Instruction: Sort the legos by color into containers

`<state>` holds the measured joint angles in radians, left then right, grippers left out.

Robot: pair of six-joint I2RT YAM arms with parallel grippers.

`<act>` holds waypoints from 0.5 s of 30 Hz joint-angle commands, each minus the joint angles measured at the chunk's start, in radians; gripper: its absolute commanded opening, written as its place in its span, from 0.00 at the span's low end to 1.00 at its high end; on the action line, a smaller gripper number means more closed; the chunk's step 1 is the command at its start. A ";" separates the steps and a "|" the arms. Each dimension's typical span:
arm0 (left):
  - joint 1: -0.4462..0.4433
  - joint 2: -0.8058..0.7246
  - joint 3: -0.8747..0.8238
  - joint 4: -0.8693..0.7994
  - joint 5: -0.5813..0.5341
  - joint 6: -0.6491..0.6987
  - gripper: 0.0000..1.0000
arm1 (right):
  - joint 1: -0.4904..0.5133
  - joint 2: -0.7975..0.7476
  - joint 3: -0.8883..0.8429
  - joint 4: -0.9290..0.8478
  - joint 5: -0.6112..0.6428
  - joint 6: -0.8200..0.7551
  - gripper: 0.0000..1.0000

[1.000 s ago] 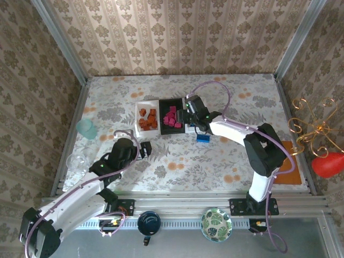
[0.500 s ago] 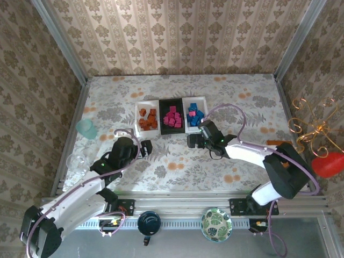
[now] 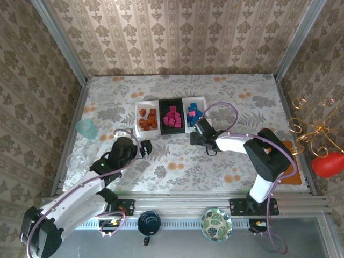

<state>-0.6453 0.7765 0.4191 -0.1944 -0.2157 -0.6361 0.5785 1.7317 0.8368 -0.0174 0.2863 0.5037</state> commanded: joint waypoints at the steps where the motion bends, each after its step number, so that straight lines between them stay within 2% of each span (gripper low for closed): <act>1: 0.009 -0.019 -0.002 -0.013 0.005 -0.010 1.00 | -0.008 -0.016 -0.048 0.037 -0.012 0.009 0.76; 9: 0.015 -0.014 0.014 -0.019 0.007 -0.006 1.00 | 0.007 -0.199 -0.129 0.013 -0.070 -0.010 0.61; 12: 0.015 -0.021 0.022 -0.029 0.005 -0.001 1.00 | 0.058 -0.279 -0.071 -0.029 -0.112 -0.068 0.60; 15: 0.018 -0.023 0.027 -0.031 0.001 0.003 1.00 | 0.118 -0.280 0.046 -0.070 -0.124 -0.124 0.59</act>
<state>-0.6369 0.7700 0.4191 -0.1974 -0.2131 -0.6361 0.6498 1.4738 0.7765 -0.0605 0.2039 0.4480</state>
